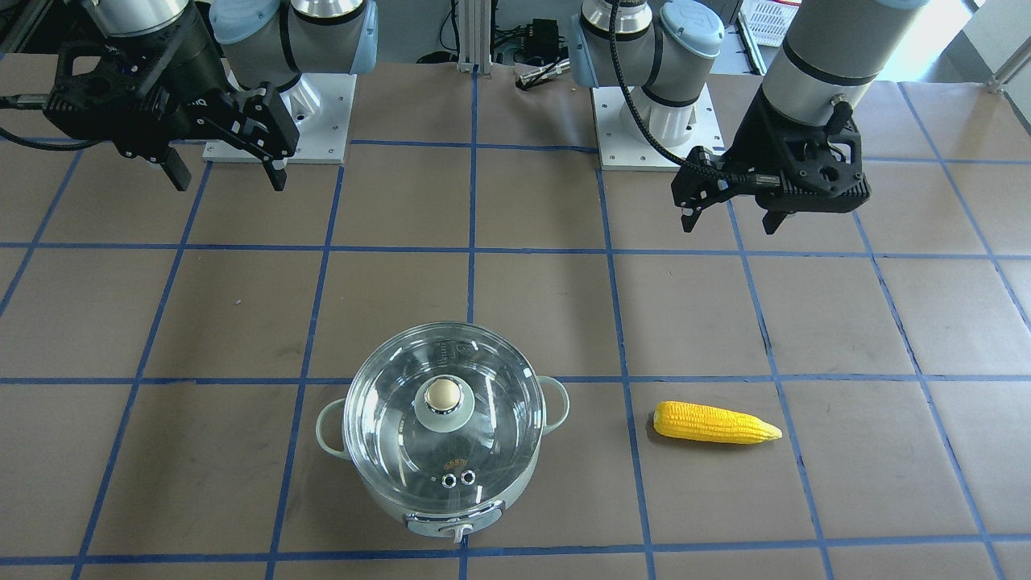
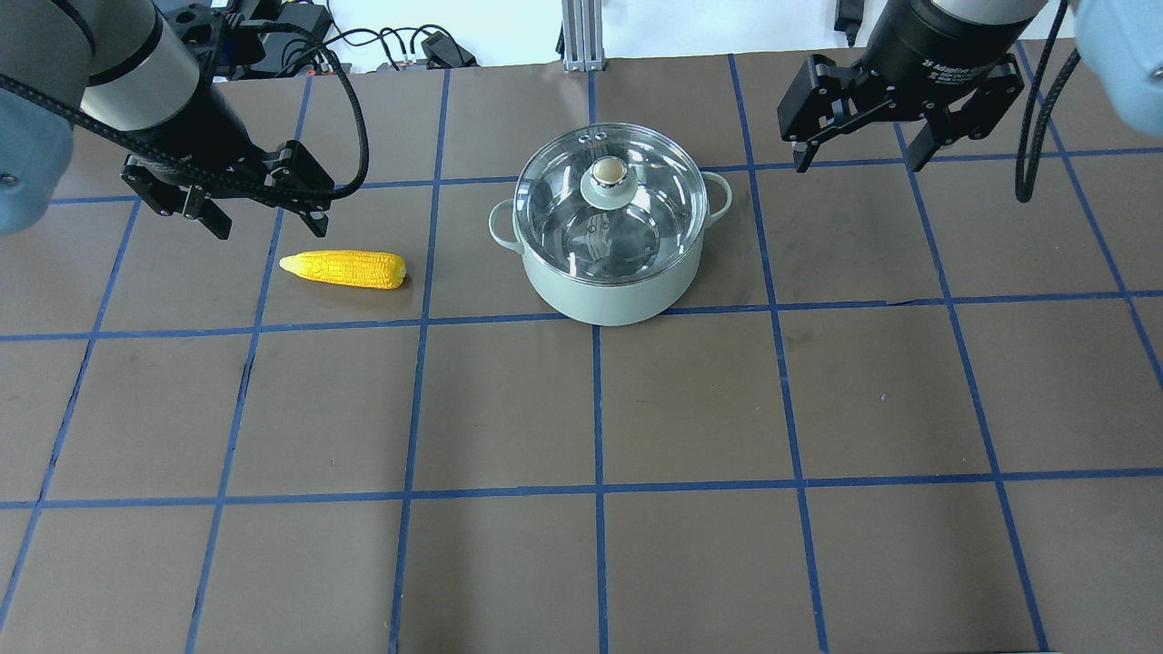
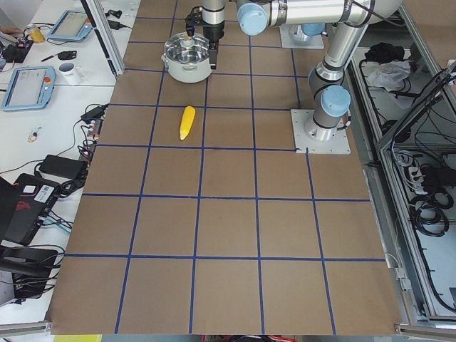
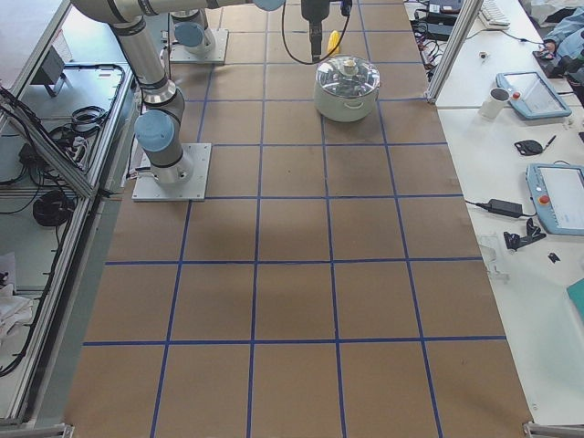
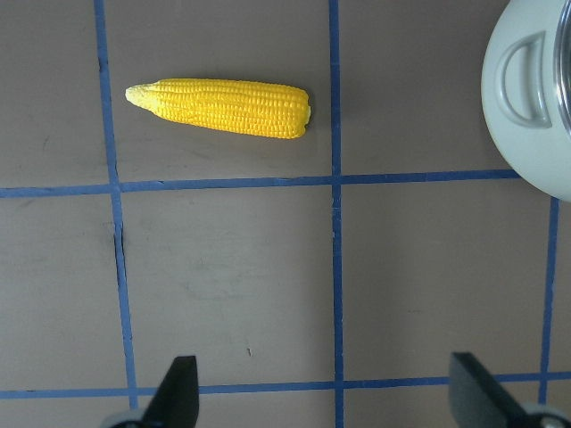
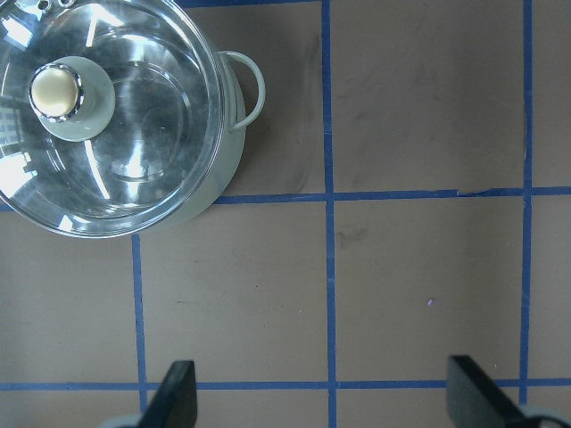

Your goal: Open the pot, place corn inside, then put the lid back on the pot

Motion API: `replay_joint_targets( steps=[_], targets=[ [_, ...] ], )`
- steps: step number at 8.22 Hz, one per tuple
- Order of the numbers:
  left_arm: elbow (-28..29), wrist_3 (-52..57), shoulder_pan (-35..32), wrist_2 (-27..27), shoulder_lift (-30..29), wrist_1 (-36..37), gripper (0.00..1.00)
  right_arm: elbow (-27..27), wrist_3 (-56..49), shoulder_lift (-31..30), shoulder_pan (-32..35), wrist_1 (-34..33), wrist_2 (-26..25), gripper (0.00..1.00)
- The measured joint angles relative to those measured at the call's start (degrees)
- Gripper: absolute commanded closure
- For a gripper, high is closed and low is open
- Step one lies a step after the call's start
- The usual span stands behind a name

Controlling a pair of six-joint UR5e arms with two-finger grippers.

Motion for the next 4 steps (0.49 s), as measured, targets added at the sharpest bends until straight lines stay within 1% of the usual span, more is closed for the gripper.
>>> replay_joint_targets(
  steps=[1, 2, 4],
  targets=[
    [0.1, 5.1, 0.5, 0.0, -0.2, 0.3, 0.0, 0.0, 0.0, 0.0, 0.0, 0.0, 0.0, 0.0],
    [0.1, 12.5, 1.3, 0.1, -0.4, 0.5, 0.0, 0.0, 0.0, 0.0, 0.0, 0.0, 0.0, 0.0],
    [0.3, 23.8, 4.5, -0.1, -2.4, 1.1, 0.0, 0.0, 0.0, -0.1, 0.0, 0.0, 0.0, 0.0]
  ],
)
